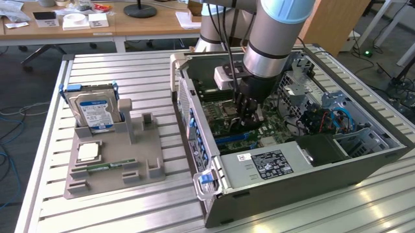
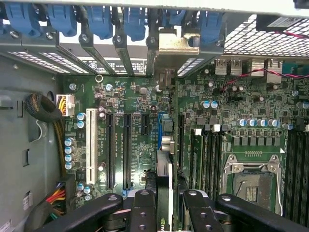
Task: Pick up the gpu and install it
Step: 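Insert the gpu into the slot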
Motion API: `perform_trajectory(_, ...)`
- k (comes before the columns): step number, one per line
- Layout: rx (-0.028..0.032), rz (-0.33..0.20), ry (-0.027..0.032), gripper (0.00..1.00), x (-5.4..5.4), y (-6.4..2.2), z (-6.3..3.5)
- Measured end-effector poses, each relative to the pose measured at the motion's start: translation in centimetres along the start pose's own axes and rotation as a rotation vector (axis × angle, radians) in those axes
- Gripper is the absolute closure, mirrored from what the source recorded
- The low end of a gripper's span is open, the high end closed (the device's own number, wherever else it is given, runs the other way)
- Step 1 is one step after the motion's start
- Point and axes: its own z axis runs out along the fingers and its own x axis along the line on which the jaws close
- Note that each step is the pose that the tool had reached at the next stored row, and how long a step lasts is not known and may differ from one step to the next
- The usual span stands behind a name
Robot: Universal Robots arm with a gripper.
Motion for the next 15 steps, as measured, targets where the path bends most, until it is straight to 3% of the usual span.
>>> perform_trajectory(15,0.0002,0.000,0.0001,0.74,0.02,0.40,0.01)
